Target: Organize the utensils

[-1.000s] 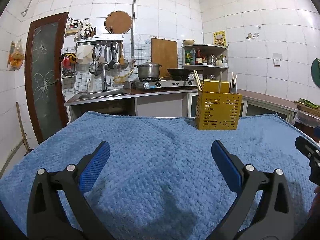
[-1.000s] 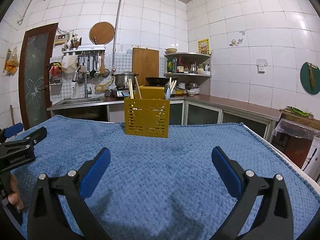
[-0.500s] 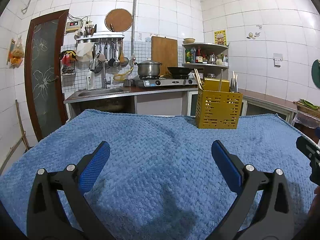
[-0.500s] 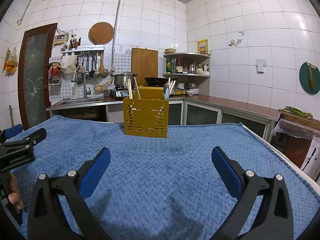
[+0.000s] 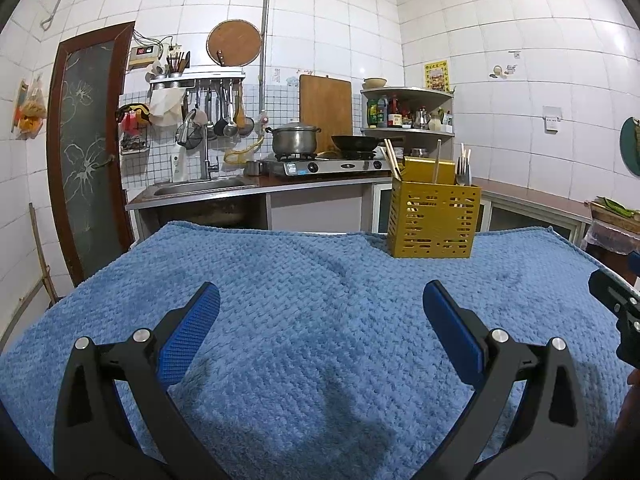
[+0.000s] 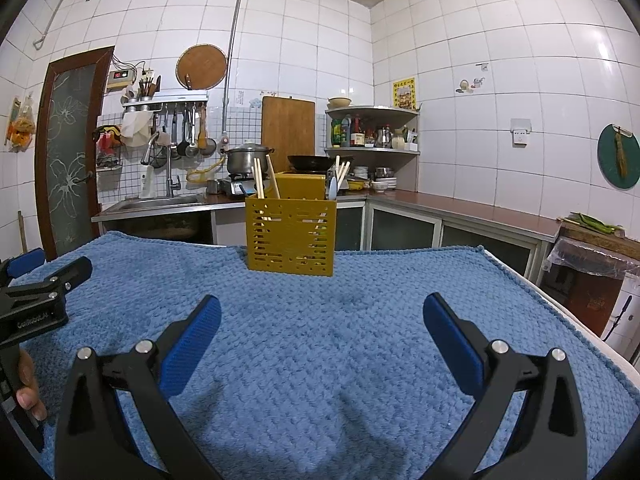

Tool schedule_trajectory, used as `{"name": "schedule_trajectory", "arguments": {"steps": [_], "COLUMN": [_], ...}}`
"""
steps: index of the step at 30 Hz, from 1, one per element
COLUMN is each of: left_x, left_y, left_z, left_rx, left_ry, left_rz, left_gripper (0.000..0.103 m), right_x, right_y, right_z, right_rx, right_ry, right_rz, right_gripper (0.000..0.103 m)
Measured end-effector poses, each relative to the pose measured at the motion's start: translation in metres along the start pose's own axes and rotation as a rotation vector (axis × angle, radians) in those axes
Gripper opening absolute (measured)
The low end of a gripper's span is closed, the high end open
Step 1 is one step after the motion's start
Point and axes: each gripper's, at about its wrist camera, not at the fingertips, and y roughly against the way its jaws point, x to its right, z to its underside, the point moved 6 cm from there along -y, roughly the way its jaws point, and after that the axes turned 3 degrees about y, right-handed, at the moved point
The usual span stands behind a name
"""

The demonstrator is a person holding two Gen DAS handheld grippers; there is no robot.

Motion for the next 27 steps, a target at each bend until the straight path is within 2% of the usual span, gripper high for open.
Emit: {"name": "schedule_trajectory", "arguments": {"steps": [27], "left_x": [0.0035], "left_y": [0.0034], "left_z": [-0.0015], "left_rx": [0.009], "left_ry": [-0.009], "left_rz": [0.02], "left_gripper": [0.098], "right_x": [-0.0003], "right_y": [-0.0002], "right_z": [-0.0002], "right_rx": [0.0], "right_ry": [0.001], "right_rz": [0.0], "right_gripper": [0.099]}}
